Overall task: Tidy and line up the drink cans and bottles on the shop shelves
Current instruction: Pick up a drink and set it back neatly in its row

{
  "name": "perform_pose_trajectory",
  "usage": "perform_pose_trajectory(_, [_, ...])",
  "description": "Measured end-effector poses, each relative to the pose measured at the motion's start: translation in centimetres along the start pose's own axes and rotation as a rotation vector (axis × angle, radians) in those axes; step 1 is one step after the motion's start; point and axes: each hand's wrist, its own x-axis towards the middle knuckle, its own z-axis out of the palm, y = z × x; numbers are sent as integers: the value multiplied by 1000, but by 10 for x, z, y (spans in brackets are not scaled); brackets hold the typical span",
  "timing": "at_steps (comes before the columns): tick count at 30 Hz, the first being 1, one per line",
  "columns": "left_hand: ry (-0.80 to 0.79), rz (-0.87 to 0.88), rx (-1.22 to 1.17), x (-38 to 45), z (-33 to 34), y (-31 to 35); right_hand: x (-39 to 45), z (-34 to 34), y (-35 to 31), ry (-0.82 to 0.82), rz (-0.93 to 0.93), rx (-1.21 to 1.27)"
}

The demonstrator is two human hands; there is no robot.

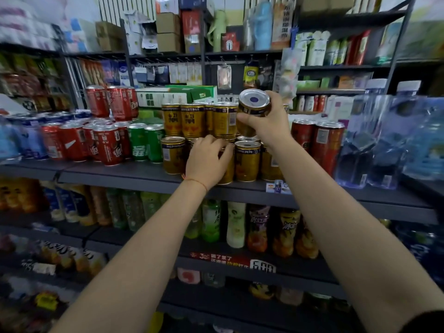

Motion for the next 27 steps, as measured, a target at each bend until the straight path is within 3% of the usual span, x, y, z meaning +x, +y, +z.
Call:
perform_pose_trajectory(11, [166,-60,27,5,10,5,31,10,19,-63,103,-143])
perform_pose_trajectory(27, [205,-24,24,3,18,0,41,13,14,-139,270,-490])
